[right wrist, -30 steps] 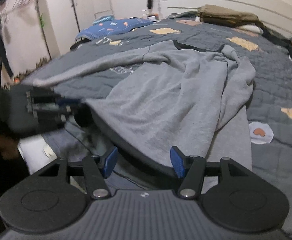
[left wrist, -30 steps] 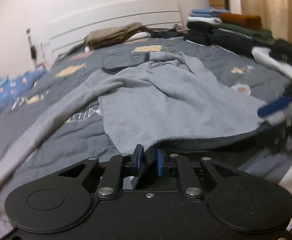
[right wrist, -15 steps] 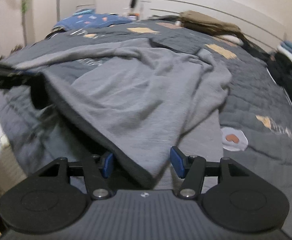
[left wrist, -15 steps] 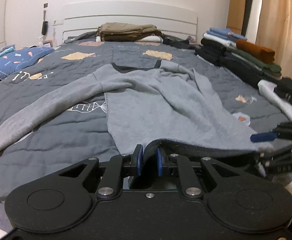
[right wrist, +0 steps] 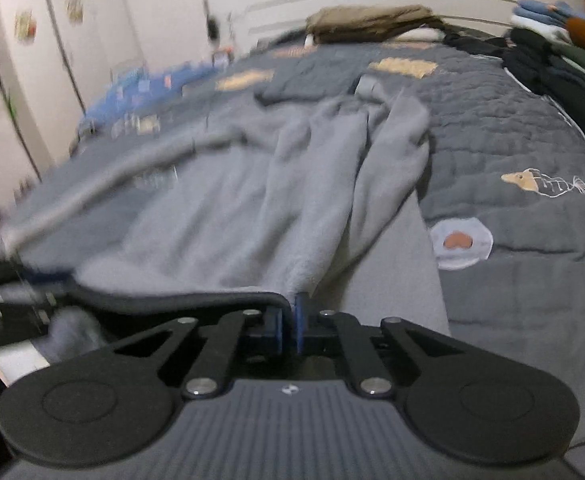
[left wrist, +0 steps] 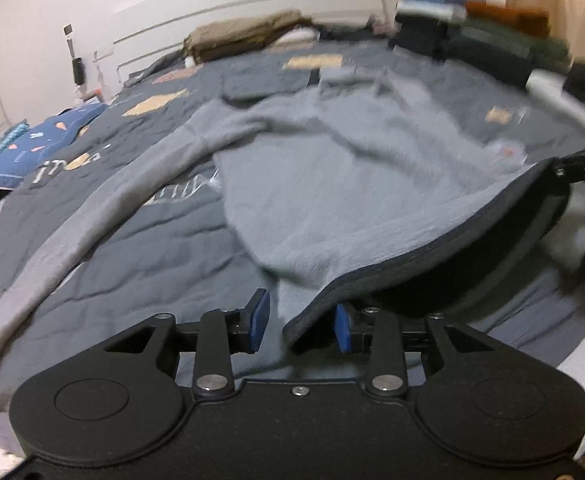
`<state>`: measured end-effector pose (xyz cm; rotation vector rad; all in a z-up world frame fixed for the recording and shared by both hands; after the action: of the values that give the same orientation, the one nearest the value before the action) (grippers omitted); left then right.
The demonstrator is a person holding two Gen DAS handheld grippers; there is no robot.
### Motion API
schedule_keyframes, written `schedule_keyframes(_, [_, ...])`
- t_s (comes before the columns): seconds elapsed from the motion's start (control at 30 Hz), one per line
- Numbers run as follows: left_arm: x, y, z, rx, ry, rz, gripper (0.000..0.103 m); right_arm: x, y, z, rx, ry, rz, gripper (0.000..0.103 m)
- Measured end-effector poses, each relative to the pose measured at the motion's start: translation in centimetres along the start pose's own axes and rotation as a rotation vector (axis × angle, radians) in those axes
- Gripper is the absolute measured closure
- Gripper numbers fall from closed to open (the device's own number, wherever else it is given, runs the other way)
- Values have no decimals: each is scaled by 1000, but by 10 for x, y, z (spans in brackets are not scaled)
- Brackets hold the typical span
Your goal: Fold clothes
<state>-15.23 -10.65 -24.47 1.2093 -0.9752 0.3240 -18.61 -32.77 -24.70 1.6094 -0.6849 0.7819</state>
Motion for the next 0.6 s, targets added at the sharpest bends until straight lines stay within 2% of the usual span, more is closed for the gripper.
schedule_keyframes(0.03, [1,0,1,2,-5,5,54,6,7,1,11,-20,29,97])
schedule_keyframes(0.07, [0,-2,2,17,-20,6,51,11,12,0,17,-24,50,97])
schedule_keyframes(0.17, [-6,-12,7,53,-72,-19,49,24,26,-3,25,-18,101,98])
schedule_keyframes(0.2, [-8,-16,9,51,-81,-30,55,24,25,-3,24,-13,98,98])
schedule_keyframes(0.23, [-9,-18,10,35,-77,-39,77,24,24,-3,23,-8,93,98])
schedule_keyframes(0.27, [-9,-19,12,12,-66,-47,87,23,23,-3,22,-4,89,98])
schedule_keyframes(0.3, [-9,-19,11,-2,-50,-51,93,21,20,-2,20,-1,77,98])
schedule_keyframes(0.37, [-6,-15,6,-13,-12,-51,98,20,19,-3,16,15,63,98])
schedule_keyframes(0.47, [0,2,-9,-27,60,-50,100,21,22,-7,25,45,51,98])
schedule_keyframes(0.6, [9,31,-37,5,99,-26,101,18,26,-24,108,88,6,100])
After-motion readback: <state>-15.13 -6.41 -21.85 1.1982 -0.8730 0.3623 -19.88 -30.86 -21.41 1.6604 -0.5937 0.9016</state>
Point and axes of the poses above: each gripper's, at about its wrist camera, not at the fingertips, and y roughly against the way its jaws point, z to its right, x to its top, the point moved 9 cm from there along -y, roughly the way its jaws point, and after that the axes turned 10 degrees about y, right-handed, at the moved point
